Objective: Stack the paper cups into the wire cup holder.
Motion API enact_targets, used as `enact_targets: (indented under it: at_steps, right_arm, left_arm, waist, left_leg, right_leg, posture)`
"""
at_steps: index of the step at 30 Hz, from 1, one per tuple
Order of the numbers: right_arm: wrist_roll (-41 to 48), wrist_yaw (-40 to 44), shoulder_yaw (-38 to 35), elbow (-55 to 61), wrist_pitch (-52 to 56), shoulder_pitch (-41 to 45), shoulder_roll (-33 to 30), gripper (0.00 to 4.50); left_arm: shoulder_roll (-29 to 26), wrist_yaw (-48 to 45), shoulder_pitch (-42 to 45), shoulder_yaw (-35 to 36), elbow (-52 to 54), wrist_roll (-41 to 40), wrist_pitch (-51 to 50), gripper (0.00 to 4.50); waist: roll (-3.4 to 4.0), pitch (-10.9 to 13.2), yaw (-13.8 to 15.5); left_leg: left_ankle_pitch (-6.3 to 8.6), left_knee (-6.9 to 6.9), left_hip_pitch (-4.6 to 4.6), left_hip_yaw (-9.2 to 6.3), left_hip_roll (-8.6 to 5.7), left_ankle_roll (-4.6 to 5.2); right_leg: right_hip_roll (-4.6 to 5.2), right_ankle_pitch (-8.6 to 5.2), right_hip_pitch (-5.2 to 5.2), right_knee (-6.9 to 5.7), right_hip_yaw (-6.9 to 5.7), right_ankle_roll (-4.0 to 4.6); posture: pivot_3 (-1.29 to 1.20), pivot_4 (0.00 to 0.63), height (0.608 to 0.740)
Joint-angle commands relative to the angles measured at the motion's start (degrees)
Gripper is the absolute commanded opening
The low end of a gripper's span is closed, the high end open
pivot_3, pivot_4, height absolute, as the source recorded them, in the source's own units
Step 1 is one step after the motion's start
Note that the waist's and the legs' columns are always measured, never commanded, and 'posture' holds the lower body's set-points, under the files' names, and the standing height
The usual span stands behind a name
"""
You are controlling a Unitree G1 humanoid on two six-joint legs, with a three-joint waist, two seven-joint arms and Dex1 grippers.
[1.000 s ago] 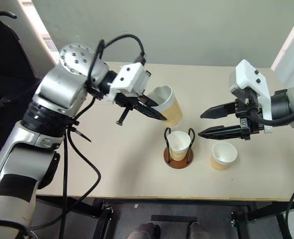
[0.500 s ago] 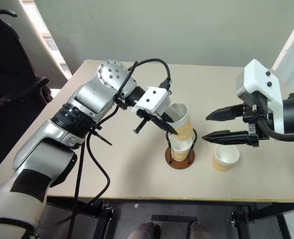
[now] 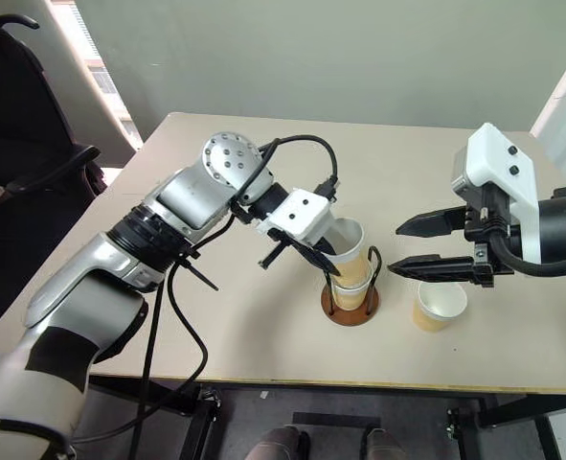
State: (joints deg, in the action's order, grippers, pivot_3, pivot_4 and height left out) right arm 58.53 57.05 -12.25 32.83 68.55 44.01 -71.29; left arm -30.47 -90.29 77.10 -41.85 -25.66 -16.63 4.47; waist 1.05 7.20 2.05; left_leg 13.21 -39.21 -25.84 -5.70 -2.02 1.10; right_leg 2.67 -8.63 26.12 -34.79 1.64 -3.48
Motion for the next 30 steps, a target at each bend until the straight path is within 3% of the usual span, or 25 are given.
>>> enact_targets:
  at_steps: [1, 12, 20, 25, 29, 30]
  right_arm:
    - [0.6, -0.6, -1.1, 0.7, -0.6, -0.1, -1.5, 2.62]
    - [0.0, -0.3, -0.6, 0.4, -1.6, -1.5, -3.0, 2.62]
    - [-10.4, 1.1, 2.1, 4.2, -8.7, -14.2, -7.8, 2.62]
    - [-19.6, 1.9, 5.3, 3.3, -15.9, -22.1, -10.1, 2.62]
    - [-25.3, 3.1, 8.2, 2.2, -20.0, -25.7, -10.8, 3.51]
    - [-26.7, 3.1, 9.0, 1.5, -20.9, -26.1, -10.7, 3.95]
  left_arm:
    - [1.2, -2.2, 0.4, 1.6, -1.1, 1.8, 2.1, 0.74]
    - [2.7, -2.2, 1.6, 5.7, -3.7, 4.3, 4.8, 4.46]
    - [-0.1, -2.2, -0.2, 15.5, -1.4, -3.4, -8.7, 4.46]
    - [-4.3, -1.9, -4.3, 20.6, -0.2, -2.7, -12.6, 4.46]
    - [-8.0, 0.0, -8.1, 23.5, 0.8, -0.9, -13.5, 4.50]
    - [-8.9, 0.4, -8.9, 24.3, 1.0, -0.5, -13.9, 4.50]
  waist:
    - [0.00, 0.0, 0.0]
    - [0.00, 0.0, 0.0]
    - [0.01, 0.0, 0.1]
    - [0.08, 0.0, 0.0]
    - [0.08, 0.0, -0.1]
    - [0.08, 0.0, -0.1]
  left_leg:
    - [0.00, 0.00, 0.00, 0.02, 0.00, 0.00]
    - [0.00, -0.01, 0.00, 0.05, 0.00, 0.01]
    - [0.03, -0.01, 0.00, 0.09, -0.08, 0.05]
    - [0.04, -0.01, 0.05, 0.13, -0.22, 0.12]
    - [0.03, -0.10, 0.02, 0.14, -0.25, 0.19]
    - [0.03, -0.10, 0.03, 0.14, -0.26, 0.21]
  right_leg:
    - [0.01, 0.00, 0.00, -0.01, 0.00, 0.00]
    - [0.02, -0.02, 0.00, -0.01, 0.00, -0.06]
    - [0.12, -0.10, 0.01, -0.04, 0.00, -0.21]
    - [0.27, -0.16, 0.00, -0.12, 0.00, -0.31]
    - [0.29, -0.13, -0.01, -0.12, 0.01, -0.35]
    - [0.30, -0.13, -0.01, -0.12, 0.01, -0.36]
  posture:
    - [0.00, 0.150, 0.740]
    - [0.00, 0.150, 0.740]
    - [0.00, 0.150, 0.740]
    - [0.00, 0.150, 0.740]
    - [0.00, 0.150, 0.740]
    - [0.00, 0.150, 0.740]
